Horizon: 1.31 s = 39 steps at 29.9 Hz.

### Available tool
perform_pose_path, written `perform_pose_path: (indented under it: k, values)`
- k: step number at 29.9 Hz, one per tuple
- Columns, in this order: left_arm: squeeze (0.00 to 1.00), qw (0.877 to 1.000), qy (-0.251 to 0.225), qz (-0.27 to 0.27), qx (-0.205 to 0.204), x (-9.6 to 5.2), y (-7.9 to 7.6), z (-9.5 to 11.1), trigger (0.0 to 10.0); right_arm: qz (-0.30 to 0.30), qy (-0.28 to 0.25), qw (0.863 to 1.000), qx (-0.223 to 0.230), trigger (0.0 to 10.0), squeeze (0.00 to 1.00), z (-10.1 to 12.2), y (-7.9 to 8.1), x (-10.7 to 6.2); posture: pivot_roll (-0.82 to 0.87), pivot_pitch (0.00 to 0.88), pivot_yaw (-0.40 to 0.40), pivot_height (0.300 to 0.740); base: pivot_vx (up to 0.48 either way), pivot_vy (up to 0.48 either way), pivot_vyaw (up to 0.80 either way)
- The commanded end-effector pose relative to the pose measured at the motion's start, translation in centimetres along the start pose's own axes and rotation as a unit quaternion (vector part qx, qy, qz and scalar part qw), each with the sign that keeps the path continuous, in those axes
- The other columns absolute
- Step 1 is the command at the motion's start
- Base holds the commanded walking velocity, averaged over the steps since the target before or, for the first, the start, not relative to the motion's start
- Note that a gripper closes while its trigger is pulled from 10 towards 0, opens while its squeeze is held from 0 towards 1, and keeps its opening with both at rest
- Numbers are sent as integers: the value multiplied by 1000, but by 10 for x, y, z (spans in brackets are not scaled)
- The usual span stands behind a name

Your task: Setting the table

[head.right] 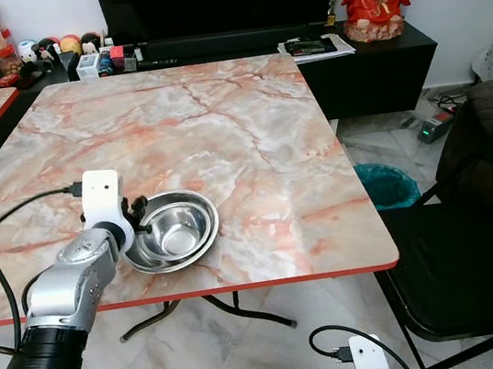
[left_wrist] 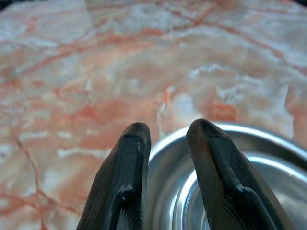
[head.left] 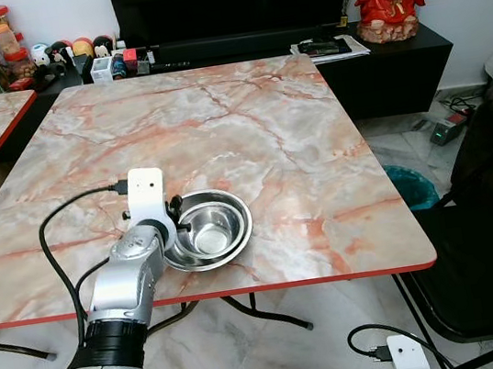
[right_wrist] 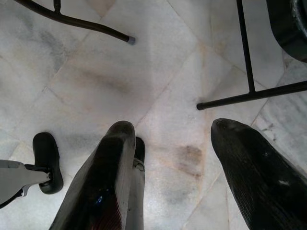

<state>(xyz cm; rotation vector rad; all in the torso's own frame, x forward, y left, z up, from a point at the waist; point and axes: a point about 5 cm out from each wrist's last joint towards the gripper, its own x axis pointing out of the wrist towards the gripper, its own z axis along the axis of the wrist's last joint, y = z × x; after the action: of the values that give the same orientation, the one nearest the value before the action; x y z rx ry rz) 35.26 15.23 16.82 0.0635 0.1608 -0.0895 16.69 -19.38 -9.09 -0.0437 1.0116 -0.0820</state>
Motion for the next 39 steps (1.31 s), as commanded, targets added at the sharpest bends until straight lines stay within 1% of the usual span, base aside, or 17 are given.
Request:
perform_pose_path:
  k: [1,4,5,7,10,14,18,21,24,26,27,30,31,33,36,37,39]
  values:
    - [0,999,-51,0,14,-1,-1,19,10000,-1,0,1000,2,10000,0,0,-1,0,27,0,-28,740,0,0,0]
    - [0,990,-138,18,3,-6,4,41,10000,1,-3,1000,5,10000,0,1,0,0,25,0,-26,740,0,0,0]
    - [0,983,-175,50,39,-11,12,49,10000,1,-4,1000,6,10000,0,1,0,0,25,0,-26,740,0,0,0]
    - [0,971,-209,92,68,-16,24,55,10000,1,-5,1000,7,10000,0,2,1,0,27,0,-27,740,0,0,0]
    - [0,964,-221,135,60,-20,42,51,10000,2,-6,1000,8,10000,0,2,1,0,28,0,-27,740,0,0,0]
    - [0,951,-214,185,127,-25,66,38,10000,2,-7,1000,8,10000,0,3,2,0,33,0,-28,740,0,0,0]
    - [0,942,-170,257,137,-37,106,6,10000,5,-8,1000,5,10000,0,3,3,0,43,0,-22,740,0,0,0]
    - [0,920,-131,338,146,-57,143,-26,10000,7,-8,1000,4,10000,0,3,5,0,47,0,-18,740,0,0,0]
    - [0,913,-119,359,156,-64,152,-34,10000,7,-8,1000,3,10000,0,2,5,0,50,0,-15,740,0,0,0]
    - [0,900,-98,390,168,-74,165,-46,10000,8,-7,1000,3,10000,0,2,6,0,53,0,-14,740,0,0,0]
    - [0,887,-79,416,184,-85,176,-58,10000,10,-6,1000,3,10000,0,1,7,0,59,0,-12,740,0,0,0]
    - [0,870,-52,444,206,-98,189,-72,10000,11,-5,1000,2,10000,0,0,9,0,63,0,-11,740,0,0,0]
    - [0,858,-35,470,203,-108,197,-83,10000,13,-3,1000,1,10000,0,-1,10,0,69,0,-9,740,0,0,0]
    - [0,846,-22,488,213,-116,202,-90,10000,14,-2,1000,0,10000,0,-2,11,0,70,0,-8,740,0,0,0]
    - [0,813,38,534,230,-136,211,-117,10000,14,-1,1000,4,10000,0,-3,12,0,72,0,-4,740,0,0,0]
    - [0,813,38,534,230,-136,211,-117,10000,14,-1,1000,4,10000,0,-3,12,0,72,0,-4,740,0,0,0]
    - [0,795,71,549,247,-146,212,-132,10000,14,-1,1000,7,10000,0,-4,12,-1,71,0,0,740,0,0,0]
